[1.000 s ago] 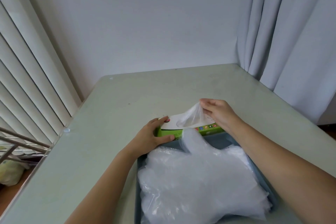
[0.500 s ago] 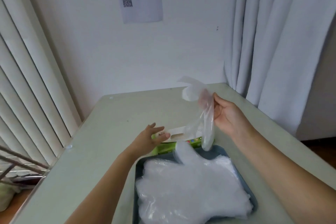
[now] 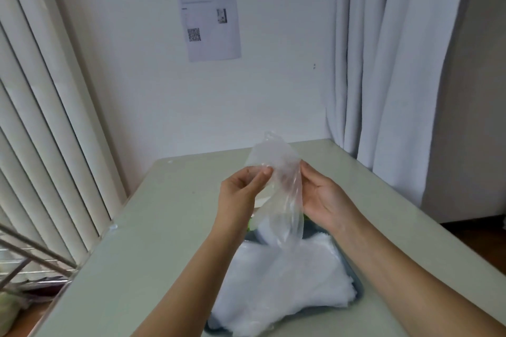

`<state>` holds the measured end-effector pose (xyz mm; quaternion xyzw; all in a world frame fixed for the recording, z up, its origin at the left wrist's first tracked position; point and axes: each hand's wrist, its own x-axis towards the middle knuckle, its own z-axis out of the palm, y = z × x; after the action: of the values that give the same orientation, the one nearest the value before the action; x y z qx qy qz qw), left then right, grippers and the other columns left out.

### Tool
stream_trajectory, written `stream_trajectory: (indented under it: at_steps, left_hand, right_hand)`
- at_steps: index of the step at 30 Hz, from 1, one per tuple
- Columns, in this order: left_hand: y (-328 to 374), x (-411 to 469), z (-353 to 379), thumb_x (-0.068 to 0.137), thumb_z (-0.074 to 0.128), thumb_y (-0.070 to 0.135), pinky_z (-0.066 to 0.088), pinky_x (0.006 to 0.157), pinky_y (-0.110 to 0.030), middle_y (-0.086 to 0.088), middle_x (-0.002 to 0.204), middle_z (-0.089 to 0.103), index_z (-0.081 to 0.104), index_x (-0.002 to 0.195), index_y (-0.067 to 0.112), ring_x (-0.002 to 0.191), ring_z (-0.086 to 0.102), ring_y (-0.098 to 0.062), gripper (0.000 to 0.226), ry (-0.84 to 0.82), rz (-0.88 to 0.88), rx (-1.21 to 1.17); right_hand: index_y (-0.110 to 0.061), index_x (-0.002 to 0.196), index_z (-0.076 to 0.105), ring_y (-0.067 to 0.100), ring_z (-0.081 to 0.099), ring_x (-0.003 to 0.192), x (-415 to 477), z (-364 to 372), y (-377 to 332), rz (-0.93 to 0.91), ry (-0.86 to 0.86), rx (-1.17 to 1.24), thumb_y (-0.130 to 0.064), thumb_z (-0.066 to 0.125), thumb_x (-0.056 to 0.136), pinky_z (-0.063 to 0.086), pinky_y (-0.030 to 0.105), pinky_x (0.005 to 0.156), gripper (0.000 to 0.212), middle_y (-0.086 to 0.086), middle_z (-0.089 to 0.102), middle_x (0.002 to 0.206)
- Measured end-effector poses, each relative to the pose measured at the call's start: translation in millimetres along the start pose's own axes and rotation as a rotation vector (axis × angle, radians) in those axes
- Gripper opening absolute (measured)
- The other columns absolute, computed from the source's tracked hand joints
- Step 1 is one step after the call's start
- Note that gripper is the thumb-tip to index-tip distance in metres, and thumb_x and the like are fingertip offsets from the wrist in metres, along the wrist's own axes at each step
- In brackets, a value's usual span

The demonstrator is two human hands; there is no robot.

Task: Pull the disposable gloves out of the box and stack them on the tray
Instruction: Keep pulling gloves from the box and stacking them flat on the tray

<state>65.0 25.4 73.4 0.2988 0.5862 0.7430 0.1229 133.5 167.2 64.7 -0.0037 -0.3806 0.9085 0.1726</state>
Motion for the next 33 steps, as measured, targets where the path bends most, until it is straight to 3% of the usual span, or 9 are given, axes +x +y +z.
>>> stream_trajectory:
  at_steps: [3, 7, 10, 13, 16, 20, 27, 30, 33]
  left_hand:
    - [11.2, -4.7, 0.3, 0.085, 0.071, 0.020, 0.049, 0.078, -0.028, 0.002, 0.069, 0.064, 0.067, 0.066, 0.015, 0.071, 0.060, -0.010, 0.019, 0.064, 0.041, 0.011]
    - [32.2, -7.3, -8.1, 0.083, 0.074, 0.019, 0.044, 0.068, -0.010, 0.013, 0.071, 0.068, 0.065, 0.071, 0.019, 0.068, 0.062, 0.003, 0.014, 0.097, 0.267, 0.467]
    - [45.5, -10.5, -13.3, 0.081, 0.074, 0.016, 0.038, 0.073, 0.000, 0.021, 0.078, 0.064, 0.063, 0.075, 0.021, 0.080, 0.059, 0.012, 0.013, 0.057, 0.465, 0.776]
    - [51.4, -14.9, -11.0, 0.082, 0.074, 0.021, 0.041, 0.075, -0.003, 0.016, 0.082, 0.067, 0.071, 0.086, 0.019, 0.081, 0.062, 0.002, 0.005, -0.072, 0.499, 0.917]
    - [49.9, -21.4, -7.0, 0.085, 0.071, 0.022, 0.044, 0.073, -0.010, 0.010, 0.084, 0.073, 0.076, 0.089, 0.015, 0.080, 0.063, -0.003, 0.009, -0.176, 0.407, 0.920]
    - [45.2, -27.7, -7.5, 0.086, 0.070, 0.020, 0.046, 0.070, -0.010, 0.008, 0.078, 0.075, 0.079, 0.087, 0.018, 0.078, 0.066, -0.002, 0.009, -0.221, 0.295, 0.822]
    - [43.2, -18.5, -25.3, 0.091, 0.058, 0.009, 0.056, 0.075, -0.034, -0.011, 0.079, 0.073, 0.065, 0.079, 0.004, 0.071, 0.071, -0.020, 0.015, -0.095, -0.091, 0.438]
    - [41.8, -12.0, -34.9, 0.094, 0.054, 0.005, 0.056, 0.058, -0.025, -0.006, 0.063, 0.069, 0.061, 0.086, 0.000, 0.053, 0.067, -0.013, 0.012, -0.077, -0.267, 0.348]
    - [31.4, -5.5, -41.0, 0.094, 0.058, 0.013, 0.054, 0.056, -0.018, -0.001, 0.066, 0.071, 0.067, 0.090, 0.003, 0.055, 0.066, -0.007, 0.014, -0.136, -0.333, 0.510]
  right_hand:
    - [0.003, 0.125, 0.055, 0.029, 0.056, 0.116, -10.2, -1.2, 4.3, -0.010, 0.000, -0.109, -0.022, 0.051, 0.093, 0.042, 0.039, 0.105, 0.041, 0.017, 0.059, 0.125]
    - [-0.005, 0.092, 0.062, 0.021, 0.061, 0.082, -24.3, -0.5, 5.5, -0.139, 0.206, -0.482, -0.006, 0.059, 0.090, 0.053, 0.022, 0.072, 0.003, 0.008, 0.065, 0.089]
    - [-0.003, 0.092, 0.066, 0.020, 0.064, 0.075, -35.8, 8.3, -1.4, -0.246, 0.256, -0.602, -0.011, 0.061, 0.090, 0.052, 0.020, 0.067, 0.009, 0.010, 0.070, 0.087]
    - [-0.006, 0.113, 0.065, 0.022, 0.068, 0.097, -47.6, 30.4, -3.2, -0.162, 0.039, -0.673, -0.032, 0.066, 0.082, 0.055, 0.028, 0.083, 0.040, 0.011, 0.071, 0.107]
    - [-0.009, 0.106, 0.069, 0.021, 0.067, 0.099, -52.5, 45.5, 2.6, -0.100, -0.054, -0.665, -0.036, 0.063, 0.083, 0.053, 0.036, 0.093, 0.036, 0.009, 0.071, 0.107]
    - [0.003, 0.097, 0.064, 0.025, 0.068, 0.085, -51.1, 44.5, 5.6, -0.080, 0.151, -0.491, -0.021, 0.047, 0.100, 0.055, 0.037, 0.090, 0.030, 0.019, 0.071, 0.098]
    - [0.003, 0.103, 0.066, 0.022, 0.072, 0.077, -64.2, 22.6, 0.8, 0.022, 0.208, -0.513, -0.013, 0.049, 0.098, 0.059, 0.027, 0.069, 0.024, 0.019, 0.073, 0.093]
    - [0.002, 0.097, 0.069, 0.017, 0.071, 0.071, -74.5, 10.4, 1.6, 0.084, 0.194, -0.647, -0.007, 0.058, 0.092, 0.056, 0.023, 0.061, 0.015, 0.016, 0.074, 0.087]
    - [0.003, 0.092, 0.069, 0.020, 0.070, 0.072, -82.2, 2.5, 4.9, 0.157, 0.110, -0.802, -0.001, 0.065, 0.086, 0.056, 0.024, 0.065, 0.008, 0.016, 0.073, 0.082]
